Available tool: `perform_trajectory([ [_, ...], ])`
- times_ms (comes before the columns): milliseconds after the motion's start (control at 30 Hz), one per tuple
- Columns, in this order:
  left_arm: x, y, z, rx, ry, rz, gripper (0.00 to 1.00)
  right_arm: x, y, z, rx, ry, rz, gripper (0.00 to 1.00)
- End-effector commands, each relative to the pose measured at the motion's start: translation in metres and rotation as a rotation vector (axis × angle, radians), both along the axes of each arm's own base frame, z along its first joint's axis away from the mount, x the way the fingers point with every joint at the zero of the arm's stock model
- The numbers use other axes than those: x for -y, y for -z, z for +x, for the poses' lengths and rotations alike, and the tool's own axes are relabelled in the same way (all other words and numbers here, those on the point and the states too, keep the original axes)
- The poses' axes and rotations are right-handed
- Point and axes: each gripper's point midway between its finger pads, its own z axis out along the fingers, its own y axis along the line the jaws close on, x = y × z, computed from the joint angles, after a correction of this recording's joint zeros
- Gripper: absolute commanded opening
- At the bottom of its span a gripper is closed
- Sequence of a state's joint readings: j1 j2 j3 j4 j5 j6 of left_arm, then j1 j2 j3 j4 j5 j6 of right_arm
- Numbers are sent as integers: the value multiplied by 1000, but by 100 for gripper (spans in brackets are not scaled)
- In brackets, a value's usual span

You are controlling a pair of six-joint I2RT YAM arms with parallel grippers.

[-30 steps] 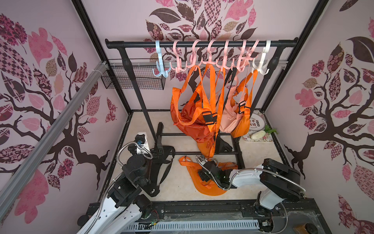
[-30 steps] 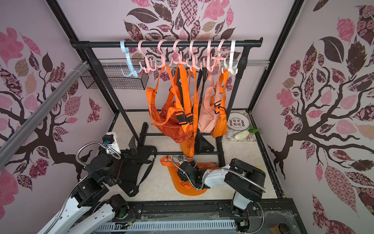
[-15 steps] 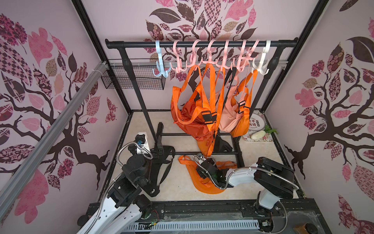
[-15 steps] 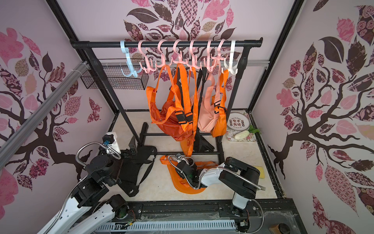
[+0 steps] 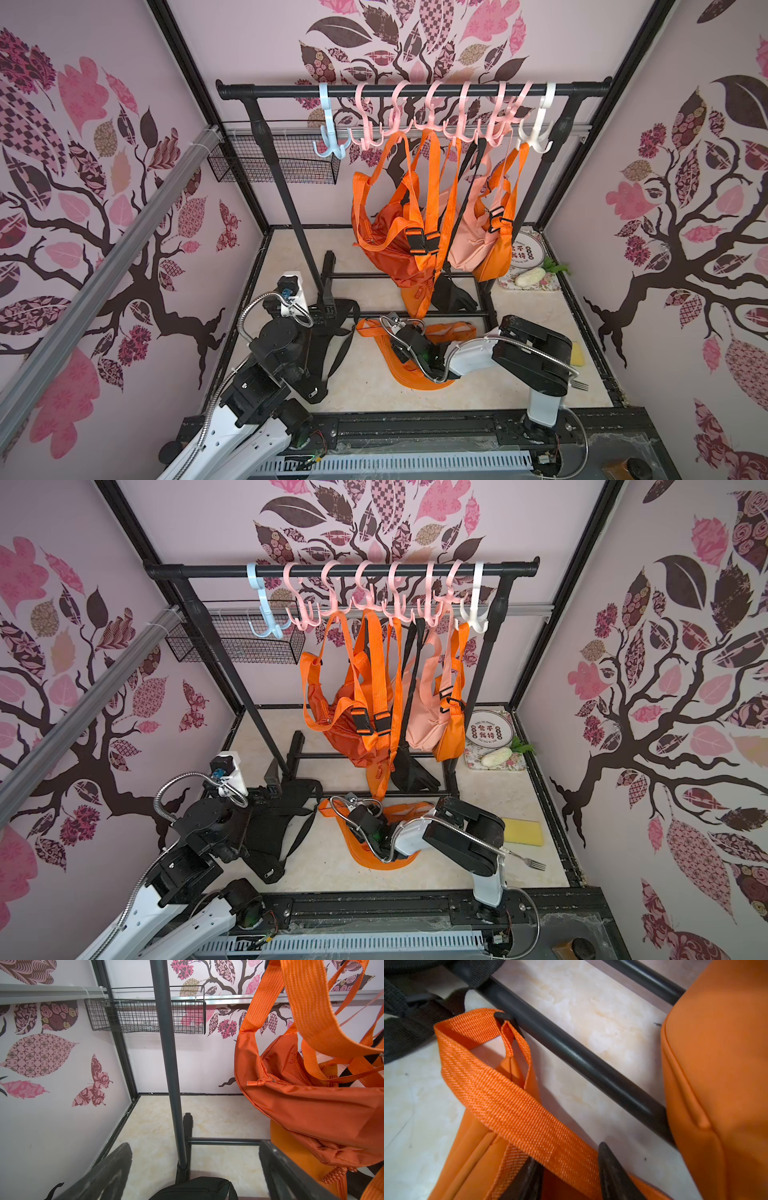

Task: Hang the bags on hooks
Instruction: Pick up the bag from the center of the board.

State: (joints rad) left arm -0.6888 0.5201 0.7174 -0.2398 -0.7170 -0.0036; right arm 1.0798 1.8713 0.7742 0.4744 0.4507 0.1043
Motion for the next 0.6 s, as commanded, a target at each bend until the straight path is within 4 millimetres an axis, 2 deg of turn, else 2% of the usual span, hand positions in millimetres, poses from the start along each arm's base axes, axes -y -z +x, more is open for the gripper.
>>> perform_trajectory([
  [0, 2, 4, 0, 5, 8, -3, 98, -5, 2, -11, -53, -46, 14, 22],
  [67, 2, 4, -1, 8, 11, -5, 98, -8, -15, -23, -82, -83, 73, 18],
  [133, 2, 3, -1, 10, 15, -7, 98, -10, -39, -37, -119, -128, 135, 24],
  [200, 4, 4, -1, 7, 23, -7, 98, -2, -62, -44, -149, -113, 177, 42],
  [267, 5, 4, -1, 3, 26, -7, 98, 13, -73, -51, -168, -87, 195, 62],
  [367, 5, 3, -1, 5, 29, -10, 98, 31, -72, -71, -237, -101, 200, 72],
  [567, 6, 4, -1, 2, 37, -8, 98, 59, -44, -118, -426, -154, 167, 77],
])
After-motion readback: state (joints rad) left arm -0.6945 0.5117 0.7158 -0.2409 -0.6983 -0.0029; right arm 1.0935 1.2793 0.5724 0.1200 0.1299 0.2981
